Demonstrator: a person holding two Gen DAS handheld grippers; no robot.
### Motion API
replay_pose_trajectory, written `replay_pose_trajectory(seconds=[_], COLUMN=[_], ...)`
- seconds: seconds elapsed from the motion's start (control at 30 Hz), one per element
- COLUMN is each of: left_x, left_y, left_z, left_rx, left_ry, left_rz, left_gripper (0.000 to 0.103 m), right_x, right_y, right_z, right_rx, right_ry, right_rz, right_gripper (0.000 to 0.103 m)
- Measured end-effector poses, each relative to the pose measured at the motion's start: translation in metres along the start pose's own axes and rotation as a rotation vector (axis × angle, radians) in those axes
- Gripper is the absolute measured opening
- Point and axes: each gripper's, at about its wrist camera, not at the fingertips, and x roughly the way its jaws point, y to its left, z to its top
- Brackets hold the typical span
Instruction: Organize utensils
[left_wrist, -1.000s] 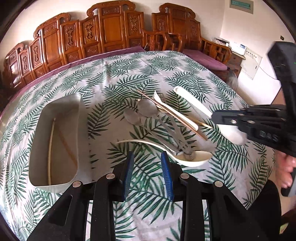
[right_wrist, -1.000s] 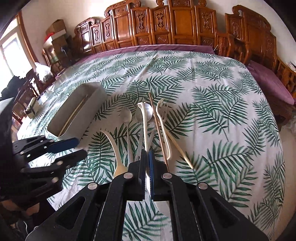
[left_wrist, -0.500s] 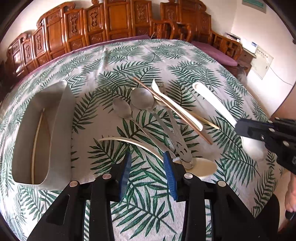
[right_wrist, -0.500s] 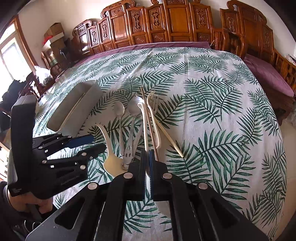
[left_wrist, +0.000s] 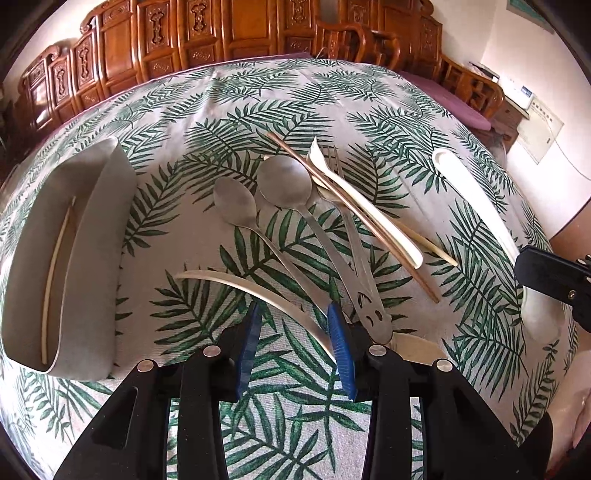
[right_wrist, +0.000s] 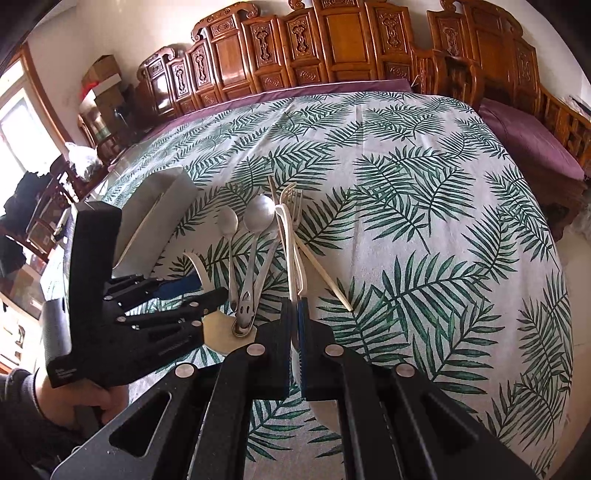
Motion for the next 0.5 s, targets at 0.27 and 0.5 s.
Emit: replay_pose_trajectory(seconds=[0.27, 0.5], left_x=[0.0, 0.004], left_y=[0.0, 0.013], left_z=[-0.002, 0.003], left_rx=[0.01, -0.022], left_ry=[0.001, 0.015], left_rz=[0.011, -0.007], left_gripper=[0.029, 0.028], right_x=[-0.005, -0.005], right_y=[0.004, 0.004], right_z=[0.003, 0.003], right_rx=[-0.007, -0.008], right_ry=[-0.011, -0.012], right_rz=[0.0, -0.006], right_gripper=[0.004, 0.004])
